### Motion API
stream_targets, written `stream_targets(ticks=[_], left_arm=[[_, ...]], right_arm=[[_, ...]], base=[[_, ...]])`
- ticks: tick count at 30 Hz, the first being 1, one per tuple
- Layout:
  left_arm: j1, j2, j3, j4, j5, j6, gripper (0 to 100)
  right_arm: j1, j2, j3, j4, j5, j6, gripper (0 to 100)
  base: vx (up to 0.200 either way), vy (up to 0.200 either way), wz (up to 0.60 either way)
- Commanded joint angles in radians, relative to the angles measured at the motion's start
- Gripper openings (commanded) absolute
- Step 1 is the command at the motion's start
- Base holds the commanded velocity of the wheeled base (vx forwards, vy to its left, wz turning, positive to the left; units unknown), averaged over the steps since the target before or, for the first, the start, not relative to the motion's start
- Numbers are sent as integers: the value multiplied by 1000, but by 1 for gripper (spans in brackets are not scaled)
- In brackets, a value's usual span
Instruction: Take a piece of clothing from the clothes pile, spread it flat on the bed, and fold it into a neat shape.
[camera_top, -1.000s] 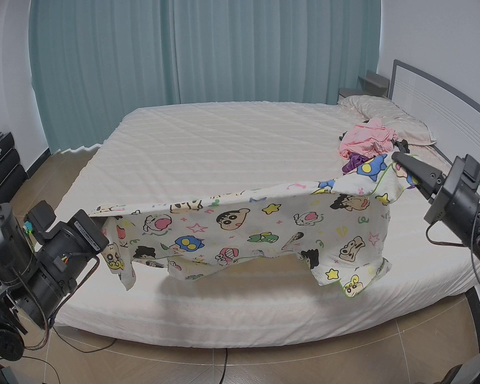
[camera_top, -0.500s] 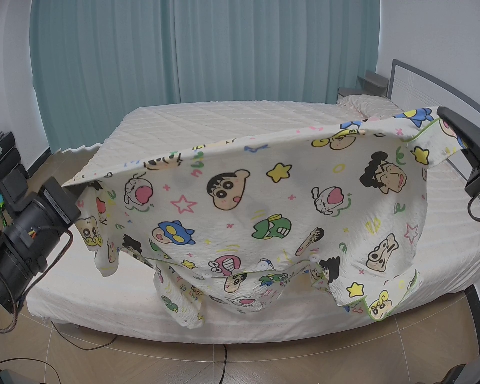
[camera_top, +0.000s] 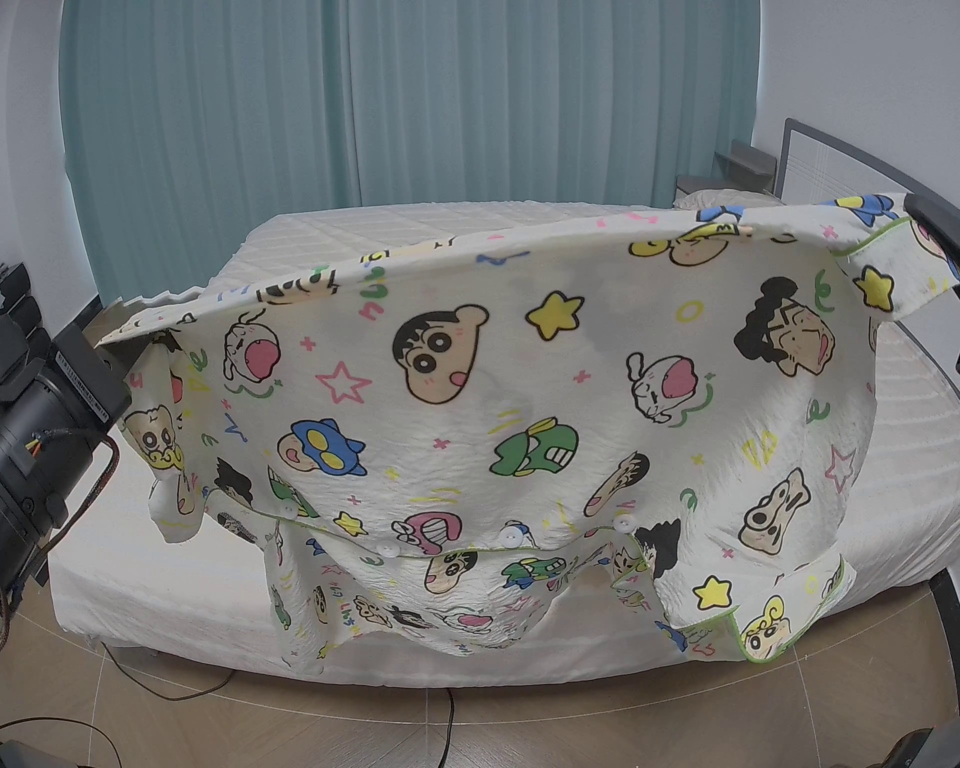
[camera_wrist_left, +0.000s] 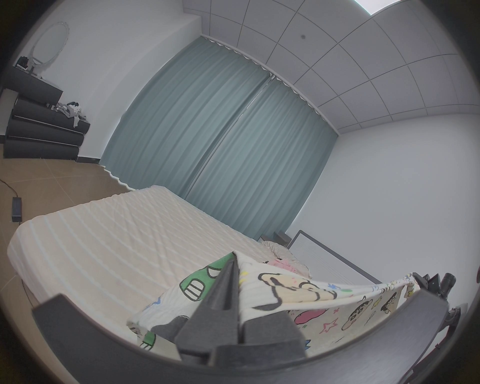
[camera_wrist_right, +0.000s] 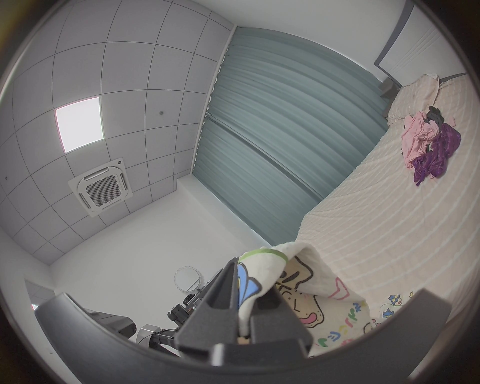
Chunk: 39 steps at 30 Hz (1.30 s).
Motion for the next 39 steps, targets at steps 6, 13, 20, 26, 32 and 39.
stream_targets(ticks=[6,13,20,26,32,39], left_arm=[[11,97,-57,51,-2,-5,0],[51,226,-114,49,-2,-12,0],[71,320,-186,49,1,-17,0],[72,394,-244,51,4,-17,0],[84,449,-277,53,1,-16,0],[124,548,-346,49,7,-16,0]], right_arm=[[-70,146,-92,24,4,-9,0],[-124,242,-107,5,1,-63,0],[-156,307,-141,-24,0,-66,0],[-182,371,-184,-24,-2,-75,0],[-200,419,-207,-38,0,-89,0],[-211,515,-282,-41,-17,-89,0]], base=[[0,0,0],[0,0,0],[114,0,0],[200,0,0],[200,0,0],[200,0,0]])
